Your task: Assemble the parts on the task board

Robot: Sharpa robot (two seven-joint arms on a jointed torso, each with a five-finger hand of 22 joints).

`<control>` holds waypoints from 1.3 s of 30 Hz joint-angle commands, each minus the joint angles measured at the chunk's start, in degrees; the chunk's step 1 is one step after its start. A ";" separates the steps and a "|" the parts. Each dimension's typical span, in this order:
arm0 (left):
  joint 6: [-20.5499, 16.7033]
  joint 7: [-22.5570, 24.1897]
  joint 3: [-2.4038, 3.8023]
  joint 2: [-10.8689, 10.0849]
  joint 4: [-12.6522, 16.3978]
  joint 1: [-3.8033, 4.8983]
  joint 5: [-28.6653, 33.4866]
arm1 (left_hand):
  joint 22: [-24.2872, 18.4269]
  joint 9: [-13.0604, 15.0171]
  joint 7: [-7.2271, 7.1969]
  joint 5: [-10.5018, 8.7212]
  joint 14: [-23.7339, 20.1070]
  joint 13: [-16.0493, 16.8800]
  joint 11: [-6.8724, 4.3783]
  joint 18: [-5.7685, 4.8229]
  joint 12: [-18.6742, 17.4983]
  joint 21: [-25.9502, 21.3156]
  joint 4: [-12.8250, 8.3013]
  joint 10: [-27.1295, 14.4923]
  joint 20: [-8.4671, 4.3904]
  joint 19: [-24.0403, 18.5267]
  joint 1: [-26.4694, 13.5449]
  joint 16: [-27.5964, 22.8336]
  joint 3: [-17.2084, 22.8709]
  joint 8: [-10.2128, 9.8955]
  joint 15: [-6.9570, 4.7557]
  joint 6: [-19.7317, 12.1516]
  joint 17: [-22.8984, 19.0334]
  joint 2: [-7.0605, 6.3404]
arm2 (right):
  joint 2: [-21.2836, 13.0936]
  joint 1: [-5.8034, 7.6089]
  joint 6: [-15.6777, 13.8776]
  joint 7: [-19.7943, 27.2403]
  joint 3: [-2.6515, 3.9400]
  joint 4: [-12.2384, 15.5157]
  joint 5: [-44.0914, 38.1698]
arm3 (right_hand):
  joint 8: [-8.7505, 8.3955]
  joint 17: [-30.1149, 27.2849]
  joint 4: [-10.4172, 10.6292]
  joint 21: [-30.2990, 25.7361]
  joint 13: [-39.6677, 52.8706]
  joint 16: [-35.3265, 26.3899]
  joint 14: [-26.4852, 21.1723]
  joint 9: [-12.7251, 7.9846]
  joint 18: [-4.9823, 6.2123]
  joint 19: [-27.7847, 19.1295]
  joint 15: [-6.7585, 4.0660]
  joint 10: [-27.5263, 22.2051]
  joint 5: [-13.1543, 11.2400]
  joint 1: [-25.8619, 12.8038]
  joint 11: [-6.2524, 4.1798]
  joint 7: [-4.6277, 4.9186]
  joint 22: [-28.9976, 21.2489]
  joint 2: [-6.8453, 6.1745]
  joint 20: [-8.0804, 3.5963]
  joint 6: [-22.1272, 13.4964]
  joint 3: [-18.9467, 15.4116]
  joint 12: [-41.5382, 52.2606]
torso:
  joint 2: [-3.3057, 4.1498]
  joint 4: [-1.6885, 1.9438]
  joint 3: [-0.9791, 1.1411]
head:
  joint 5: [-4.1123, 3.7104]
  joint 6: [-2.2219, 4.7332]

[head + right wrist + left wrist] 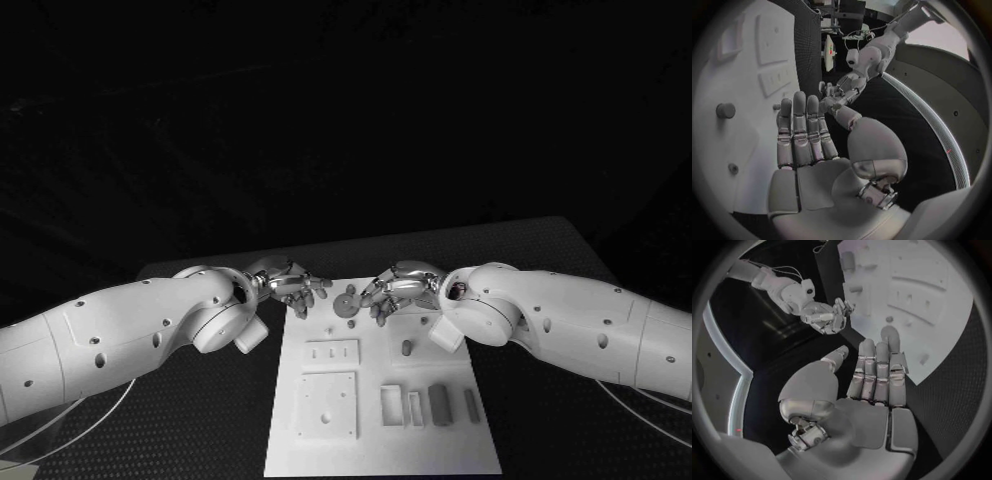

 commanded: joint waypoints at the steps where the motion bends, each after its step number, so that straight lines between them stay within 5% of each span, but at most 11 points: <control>1: 12.48 -2.17 0.03 0.29 -0.66 0.28 7.20 | -0.02 0.21 -0.18 -2.53 1.28 0.00 -0.31 0.31 0.21 0.11 -0.48 1.40 -0.52 1.39 -0.05 0.26 -0.84 0.28 -0.51 0.24 0.07 0.31 | 0.18 -0.04 4.84 2.01 0.02 0.22 -1.35 | 0.31 0.07 -0.01 0.10 0.07 0.30 0.35 0.10 0.81 0.49 -0.10 0.43 0.17 0.11 0.10 -0.12 0.10 0.76 -0.08 0.36 0.42 0.24 | 0.03 -0.05 0.01 | 0.13 -0.13; 5: 16.21 -0.85 0.03 0.41 -1.00 0.31 7.00 | 0.50 0.11 -0.55 -4.34 4.27 0.95 -0.94 0.69 2.22 1.22 1.69 4.48 -1.75 4.59 -1.92 1.99 -2.53 -0.04 -2.16 -0.42 0.90 -1.24 | 0.30 -0.04 6.08 2.08 0.02 0.29 -1.35 | 0.30 0.10 -0.01 0.09 0.07 0.29 0.34 0.11 0.81 0.49 -0.10 0.43 0.17 0.11 0.10 -0.12 0.10 0.78 -0.08 0.36 0.42 0.23 | 0.02 -0.08 0.03 | 0.18 -0.17; 11: 19.25 3.35 0.03 0.65 -0.71 0.31 5.76 | 3.04 1.29 -1.36 -4.27 4.99 3.56 -1.72 0.30 5.92 2.56 6.20 4.76 -3.49 6.04 -1.68 4.91 -5.23 0.77 -4.05 0.37 2.72 0.09 | 0.49 -0.04 8.03 2.06 0.02 0.51 -1.35 | 0.29 0.14 -0.01 0.09 0.08 0.28 0.33 0.13 0.81 0.48 -0.11 0.44 0.16 0.11 0.10 -0.11 0.12 0.83 -0.09 0.35 0.43 0.22 | 0.06 -0.04 0.00 | 0.17 -0.43; 17: 19.47 6.56 0.03 0.71 -0.29 0.30 5.09 | 3.55 5.31 -1.38 -4.30 3.64 5.58 -2.09 -0.87 8.10 3.51 14.53 2.72 -4.96 5.24 6.28 6.27 -11.23 2.86 -4.65 -1.84 3.51 0.61 | 0.68 -0.04 9.08 1.59 0.02 0.55 -1.35 | 0.28 0.20 -0.01 0.07 0.09 0.26 0.33 0.16 0.81 0.46 -0.10 0.45 0.15 0.10 0.10 -0.11 0.14 0.91 -0.08 0.34 0.43 0.21 | 0.05 -0.05 -0.06 | 0.22 -0.48; 21: 19.72 7.16 0.03 0.68 -0.14 0.30 3.48 | 3.55 6.13 -1.43 -6.01 3.45 5.92 -1.77 -1.13 8.25 3.96 19.79 2.26 -5.04 5.17 8.83 6.46 -14.87 3.04 -4.77 -4.53 3.53 -0.61 | 0.66 -0.04 9.54 1.54 0.02 0.58 -1.07 | 0.28 0.22 -0.01 0.07 0.09 0.26 0.33 0.17 0.81 0.46 -0.10 0.46 0.15 0.09 0.10 -0.10 0.15 0.94 -0.08 0.34 0.43 0.21 | 0.07 -0.05 -0.08 | 0.26 -0.55; 24: 19.98 7.09 0.02 0.69 0.02 0.30 2.25 | 3.45 6.18 -1.09 -6.06 3.20 5.94 -1.46 -1.31 8.11 3.92 19.91 1.96 -4.85 4.93 7.82 6.40 -16.80 2.72 -4.62 -5.83 3.49 -2.48 | 0.65 -0.04 9.72 1.50 0.02 0.53 -0.56 | 0.27 0.25 -0.01 0.07 0.10 0.25 0.32 0.19 0.81 0.46 -0.10 0.46 0.15 0.08 0.10 -0.10 0.15 0.96 -0.08 0.33 0.42 0.20 | 0.06 -0.03 -0.08 | 0.25 -0.63; 28: 20.06 7.16 0.02 0.60 0.11 0.29 0.72 | 3.42 6.45 -0.95 -6.05 3.03 6.16 -1.38 -1.06 8.14 4.10 19.80 1.77 -4.86 4.88 9.60 6.59 -22.38 2.94 -4.65 -6.88 3.51 -1.32 | 0.64 -0.04 10.06 1.44 0.02 0.63 0.10 | 0.27 0.27 -0.01 0.06 0.10 0.24 0.32 0.20 0.81 0.45 -0.10 0.46 0.14 0.07 0.10 -0.10 0.16 0.97 -0.08 0.33 0.42 0.19 | 0.05 0.00 -0.08 | 0.25 -0.68; 39: 20.41 7.36 0.01 0.67 0.35 0.29 -2.07 | 3.43 6.41 -1.23 -6.01 3.20 6.37 -1.57 -1.12 8.16 4.49 19.78 2.01 -4.76 5.23 17.95 6.74 -26.48 3.66 -4.60 -6.11 3.39 -0.21 | 0.65 -0.04 10.60 1.40 0.02 0.73 0.98 | 0.28 0.34 -0.03 0.05 0.12 0.23 0.32 0.25 0.81 0.45 -0.10 0.49 0.14 0.07 0.09 -0.10 0.18 1.01 -0.08 0.35 0.41 0.19 | 0.05 -0.04 -0.06 | 0.24 -0.87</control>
